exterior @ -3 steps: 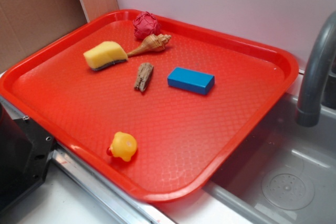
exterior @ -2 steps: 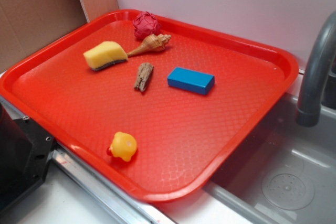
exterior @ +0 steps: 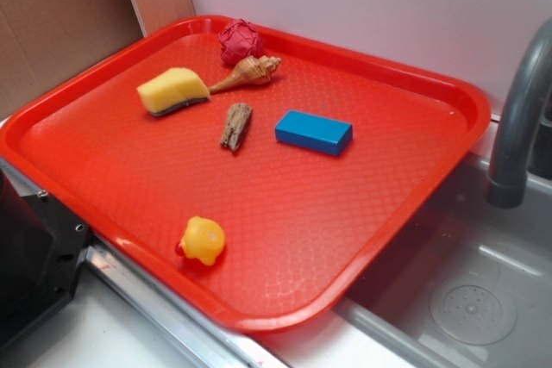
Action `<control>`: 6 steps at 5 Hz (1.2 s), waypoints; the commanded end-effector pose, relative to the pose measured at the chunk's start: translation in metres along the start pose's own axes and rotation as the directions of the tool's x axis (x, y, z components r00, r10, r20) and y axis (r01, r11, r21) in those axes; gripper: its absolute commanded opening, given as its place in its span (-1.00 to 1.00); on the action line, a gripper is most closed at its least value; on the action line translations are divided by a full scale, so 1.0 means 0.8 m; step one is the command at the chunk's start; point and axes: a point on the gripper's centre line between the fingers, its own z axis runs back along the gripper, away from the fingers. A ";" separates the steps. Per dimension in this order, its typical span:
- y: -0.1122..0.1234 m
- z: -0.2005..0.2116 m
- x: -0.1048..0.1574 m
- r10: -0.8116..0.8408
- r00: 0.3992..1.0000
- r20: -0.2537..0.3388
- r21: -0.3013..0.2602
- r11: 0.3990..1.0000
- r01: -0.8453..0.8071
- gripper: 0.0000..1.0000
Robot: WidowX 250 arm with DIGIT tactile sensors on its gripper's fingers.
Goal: Grab the yellow duck.
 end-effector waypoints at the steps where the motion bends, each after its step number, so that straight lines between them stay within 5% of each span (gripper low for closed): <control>1: -0.025 -0.030 0.005 0.139 0.990 0.026 -0.048 0.989 -0.138 1.00; 4: -0.068 -0.116 -0.005 0.074 0.997 -0.037 -0.056 0.996 -0.076 1.00; 6: -0.088 -0.185 -0.004 0.074 0.994 -0.074 0.012 0.997 -0.074 1.00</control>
